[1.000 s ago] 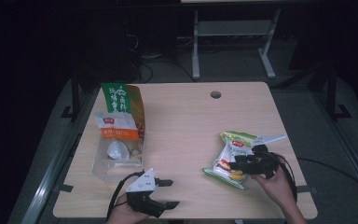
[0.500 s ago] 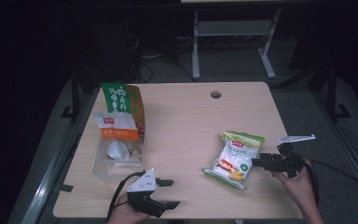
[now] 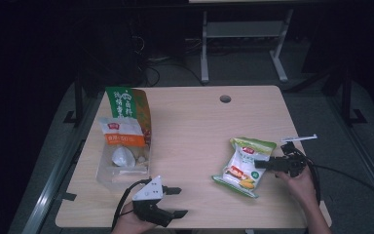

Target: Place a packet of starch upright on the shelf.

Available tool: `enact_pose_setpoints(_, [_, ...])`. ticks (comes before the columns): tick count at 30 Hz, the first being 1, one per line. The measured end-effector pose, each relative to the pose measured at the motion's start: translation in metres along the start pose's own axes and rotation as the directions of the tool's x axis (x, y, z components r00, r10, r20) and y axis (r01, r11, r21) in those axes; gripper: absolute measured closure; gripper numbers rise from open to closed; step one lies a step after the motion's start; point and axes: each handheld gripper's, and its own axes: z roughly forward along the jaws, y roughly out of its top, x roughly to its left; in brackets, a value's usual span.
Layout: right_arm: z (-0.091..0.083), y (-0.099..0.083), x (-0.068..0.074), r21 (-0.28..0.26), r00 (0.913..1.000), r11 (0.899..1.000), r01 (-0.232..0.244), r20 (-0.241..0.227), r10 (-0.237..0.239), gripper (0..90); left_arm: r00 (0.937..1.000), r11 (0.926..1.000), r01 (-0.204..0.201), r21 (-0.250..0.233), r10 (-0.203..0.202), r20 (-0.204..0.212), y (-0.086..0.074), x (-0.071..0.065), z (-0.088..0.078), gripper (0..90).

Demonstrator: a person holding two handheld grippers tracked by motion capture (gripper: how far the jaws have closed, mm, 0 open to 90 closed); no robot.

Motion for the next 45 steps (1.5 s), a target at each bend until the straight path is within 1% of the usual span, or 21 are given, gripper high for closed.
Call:
enact_pose_setpoints(2, [0.005, 0.002, 0.001, 0.001, 0.9995, 1.0, -0.01, -0.029, 0.01, 54.4, 1.0, 1.0, -0.001, 0.005, 0.001, 0.002, 0.0, 0.0, 0.001, 30.2])
enact_pose_setpoints(3, [0.005, 0.002, 0.001, 0.001, 0.9995, 1.0, -0.01, -0.029, 0.01, 54.4, 1.0, 1.0, -0.001, 0.005, 0.001, 0.002, 0.0, 0.0, 0.001, 30.2])
enact_pose_setpoints(5, [0.006, 0.003, 0.003, -0.009, 0.9988, 1.0, -0.004, -0.048, 0.004, 70.3, 1.0, 1.0, -0.004, 0.006, 0.004, 0.004, 0.0, 0.0, 0.001, 30.2])
enact_pose_setpoints(9, [0.007, 0.006, 0.011, 0.007, 0.9991, 0.999, 0.038, -0.019, -0.038, 83.3, 1.0, 1.0, 0.002, 0.007, -0.002, -0.001, 0.0, 0.001, 0.002, 30.2])
enact_pose_setpoints(14, [0.001, 0.007, 0.02, -0.009, 0.9968, 0.998, 0.063, -0.048, -0.064, 87.0, 0.9999, 1.0, 0.008, 0.003, -0.008, -0.008, 0.0, 0.003, 0.001, 30.3])
enact_pose_setpoints(16, [-0.007, 0.008, 0.032, -0.055, 0.9923, 0.994, 0.095, -0.075, -0.099, 87.7, 0.9999, 1.0, 0.008, 0.003, -0.008, -0.009, 0.0, 0.003, 0.0, 30.3])
enact_pose_setpoints(20, [-0.012, 0.01, 0.046, -0.073, 0.987, 0.989, 0.131, -0.085, -0.137, 87.9, 0.9999, 1.0, 0.007, -0.003, -0.007, -0.015, 0.0, 0.004, -0.001, 30.4])
enact_pose_setpoints(24, [-0.018, 0.014, 0.068, -0.104, 0.9702, 0.973, 0.205, -0.11, -0.216, 88.6, 0.9998, 1.0, 0.009, -0.003, -0.009, -0.019, 0.0, 0.004, -0.002, 30.5])
enact_pose_setpoints(25, [-0.018, 0.014, 0.068, -0.104, 0.9702, 0.973, 0.205, -0.11, -0.216, 88.6, 0.9998, 1.0, 0.009, -0.003, -0.009, -0.019, 0.0, 0.004, -0.002, 30.5])
enact_pose_setpoints(26, [-0.02, 0.015, 0.076, -0.109, 0.9623, 0.966, 0.234, -0.117, -0.246, 88.7, 0.9998, 1.0, 0.009, -0.004, -0.009, -0.02, 0.0, 0.005, -0.003, 30.4])
enact_pose_setpoints(27, [-0.02, 0.015, 0.076, -0.109, 0.9623, 0.966, 0.234, -0.117, -0.246, 88.7, 0.9998, 1.0, 0.009, -0.004, -0.009, -0.02, 0.0, 0.005, -0.003, 30.5])
enact_pose_setpoints(29, [-0.022, 0.016, 0.086, -0.115, 0.9531, 0.957, 0.266, -0.117, -0.279, 88.9, 0.9997, 0.9999, 0.011, -0.006, -0.011, -0.022, 0.0, 0.006, -0.003, 30.5])
enact_pose_setpoints(30, [-0.023, 0.018, 0.094, -0.121, 0.9437, 0.948, 0.294, -0.12, -0.308, 88.9, 0.9996, 0.9999, 0.014, -0.009, -0.014, -0.025, 0.0, 0.007, -0.003, 30.5])
enact_pose_setpoints(31, [-0.023, 0.018, 0.094, -0.121, 0.9437, 0.948, 0.294, -0.12, -0.308, 88.9, 0.9996, 0.9999, 0.014, -0.009, -0.014, -0.025, 0.0, 0.007, -0.003, 30.5])
enact_pose_setpoints(32, [-0.024, 0.019, 0.104, -0.13, 0.9317, 0.938, 0.323, -0.131, -0.339, 89.0, 0.9994, 0.9999, 0.014, -0.009, -0.015, -0.03, 0.0, 0.007, -0.004, 30.5])
enact_pose_setpoints(33, [-0.024, 0.019, 0.104, -0.13, 0.9317, 0.938, 0.323, -0.131, -0.339, 89.0, 0.9994, 0.9999, 0.014, -0.009, -0.015, -0.03, 0.0, 0.007, -0.004, 30.5])
enact_pose_setpoints(35, [-0.024, 0.021, 0.115, -0.142, 0.9183, 0.927, 0.347, -0.149, -0.367, 89.1, 0.9994, 0.9999, 0.009, -0.009, -0.009, -0.034, 0.0, 0.008, -0.004, 30.6])
enact_pose_setpoints(36, [-0.023, 0.023, 0.124, -0.151, 0.9072, 0.916, 0.372, -0.151, -0.393, 89.1, 0.9992, 0.9998, 0.017, -0.013, -0.017, -0.036, 0.0, 0.008, -0.004, 30.6])
enact_pose_setpoints(37, [-0.023, 0.023, 0.124, -0.151, 0.9072, 0.916, 0.372, -0.151, -0.393, 89.1, 0.9991, 0.9997, 0.018, -0.018, -0.019, -0.039, 0.0, 0.009, -0.005, 30.6])
enact_pose_setpoints(40, [-0.018, 0.027, 0.138, -0.157, 0.8862, 0.899, 0.409, -0.166, -0.432, 89.1, 0.9984, 0.9998, 0.012, -0.019, -0.013, -0.054, 0.0, 0.011, -0.006, 30.7])
enact_pose_setpoints(45, [-0.002, 0.031, 0.155, -0.166, 0.8647, 0.891, 0.422, -0.221, -0.451, 89.2, 0.9969, 0.9994, 0.021, -0.029, -0.023, -0.075, 0.001, 0.012, -0.009, 30.6])
